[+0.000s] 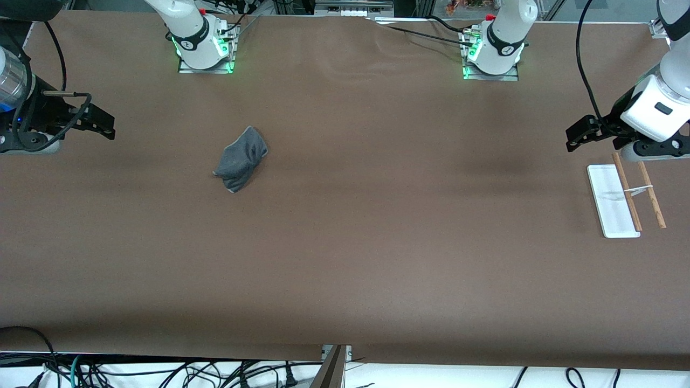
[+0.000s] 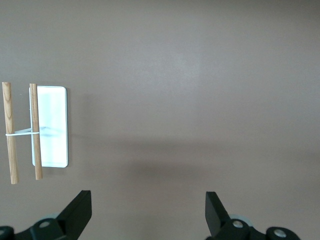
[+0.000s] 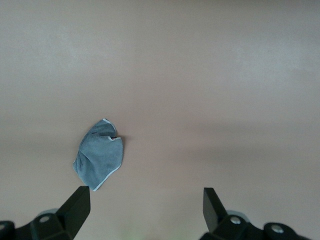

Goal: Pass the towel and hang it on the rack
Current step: 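Reach the right gripper down to the grey towel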

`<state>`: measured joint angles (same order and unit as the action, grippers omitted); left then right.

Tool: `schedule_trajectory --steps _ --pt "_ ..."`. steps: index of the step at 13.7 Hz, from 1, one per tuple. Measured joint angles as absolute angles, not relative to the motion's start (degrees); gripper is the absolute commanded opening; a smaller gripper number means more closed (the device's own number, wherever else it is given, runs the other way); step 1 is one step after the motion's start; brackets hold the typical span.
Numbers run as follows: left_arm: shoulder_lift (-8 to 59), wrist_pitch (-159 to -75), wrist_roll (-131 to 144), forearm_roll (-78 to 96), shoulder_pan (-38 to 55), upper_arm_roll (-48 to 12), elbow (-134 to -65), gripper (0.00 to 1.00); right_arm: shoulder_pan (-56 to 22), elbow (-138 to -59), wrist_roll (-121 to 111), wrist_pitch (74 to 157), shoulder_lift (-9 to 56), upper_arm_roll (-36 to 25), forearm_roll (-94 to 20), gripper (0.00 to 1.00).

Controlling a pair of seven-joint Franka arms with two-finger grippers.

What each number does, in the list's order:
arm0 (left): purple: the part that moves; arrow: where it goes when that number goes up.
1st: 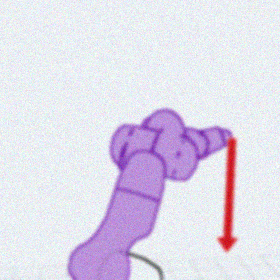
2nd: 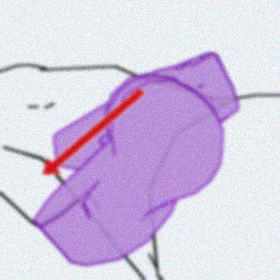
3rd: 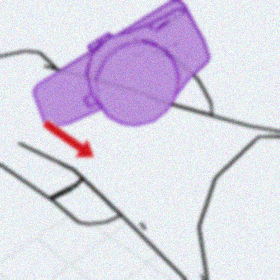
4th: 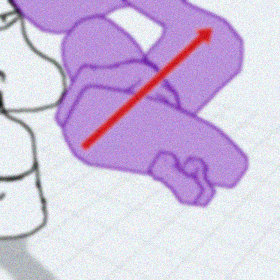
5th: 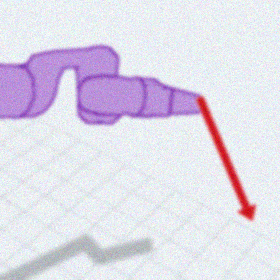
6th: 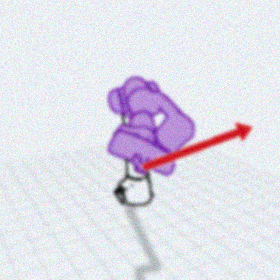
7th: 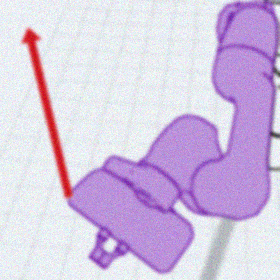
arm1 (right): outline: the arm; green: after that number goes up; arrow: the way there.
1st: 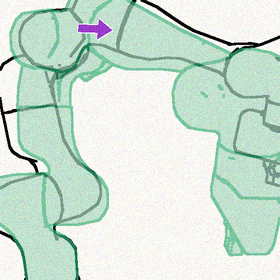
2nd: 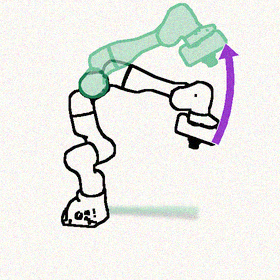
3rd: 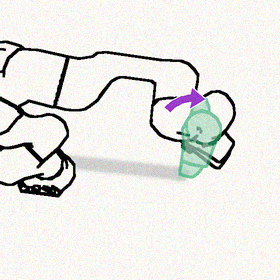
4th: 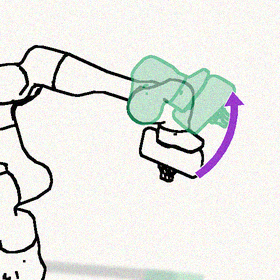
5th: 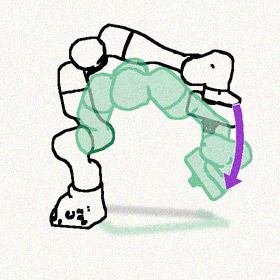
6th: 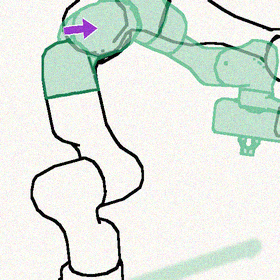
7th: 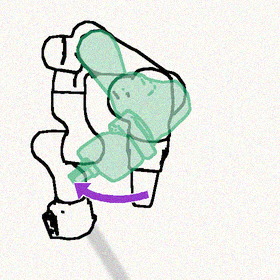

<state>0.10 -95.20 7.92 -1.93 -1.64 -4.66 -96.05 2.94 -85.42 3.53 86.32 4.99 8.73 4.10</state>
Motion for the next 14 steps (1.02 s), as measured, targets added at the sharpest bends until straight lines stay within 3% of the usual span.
schedule_trajectory --steps 14 --pt "1.12 -95.26 7.88 -1.93 -2.15 -4.66 -95.87 1.00 2.82 -85.52 3.53 88.82 8.01 8.61 2.78 1.00"
